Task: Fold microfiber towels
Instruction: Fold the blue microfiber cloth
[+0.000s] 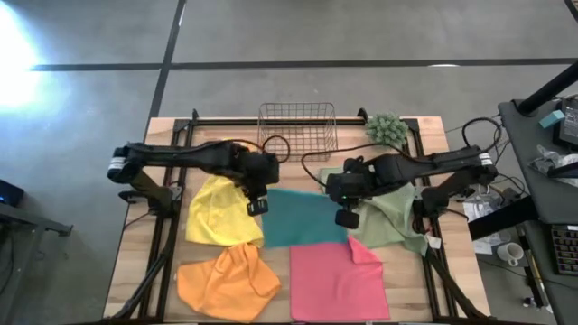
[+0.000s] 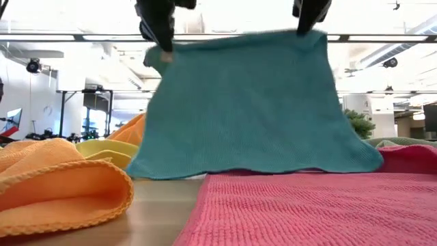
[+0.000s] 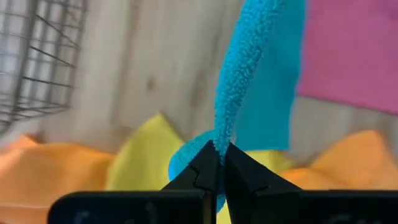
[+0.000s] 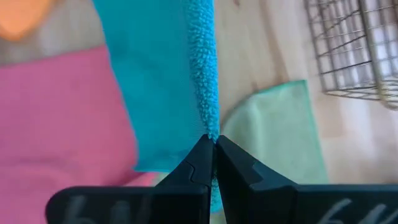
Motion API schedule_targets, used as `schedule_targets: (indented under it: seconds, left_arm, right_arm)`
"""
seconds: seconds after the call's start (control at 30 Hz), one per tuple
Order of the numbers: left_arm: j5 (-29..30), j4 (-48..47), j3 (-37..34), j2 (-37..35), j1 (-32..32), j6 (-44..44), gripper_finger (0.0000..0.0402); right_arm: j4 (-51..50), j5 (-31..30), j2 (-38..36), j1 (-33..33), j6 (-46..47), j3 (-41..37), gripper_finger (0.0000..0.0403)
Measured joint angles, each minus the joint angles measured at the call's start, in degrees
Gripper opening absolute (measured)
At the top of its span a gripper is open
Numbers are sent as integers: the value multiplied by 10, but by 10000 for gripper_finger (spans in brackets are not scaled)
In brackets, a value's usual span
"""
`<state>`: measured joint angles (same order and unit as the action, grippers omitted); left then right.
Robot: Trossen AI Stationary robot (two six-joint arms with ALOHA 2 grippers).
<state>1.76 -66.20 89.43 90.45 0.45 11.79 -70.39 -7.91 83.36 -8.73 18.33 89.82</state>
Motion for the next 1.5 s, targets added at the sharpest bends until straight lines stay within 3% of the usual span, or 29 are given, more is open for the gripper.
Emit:
schedule_targets:
  seconds: [0.2,0.47,0.9,1.27,1.5]
  left_arm:
    - [78,13,-11,17,34,-127,0]
    - [80,98,-57,18,72,-201,0]
    - [62,150,-118,23,91,-172,0]
    - [-30,172,-149,23,55,-99,0]
    - [-47,185,-178,22,19,-40,0]
  right_arm:
    - [34,-13,-7,47,-72,-55,8]
    - [102,-6,-20,122,-171,-125,8]
    - [160,55,-20,162,-213,-186,8]
    - [177,189,-19,132,-204,-235,8]
    - [237,206,-19,102,-182,-283,8]
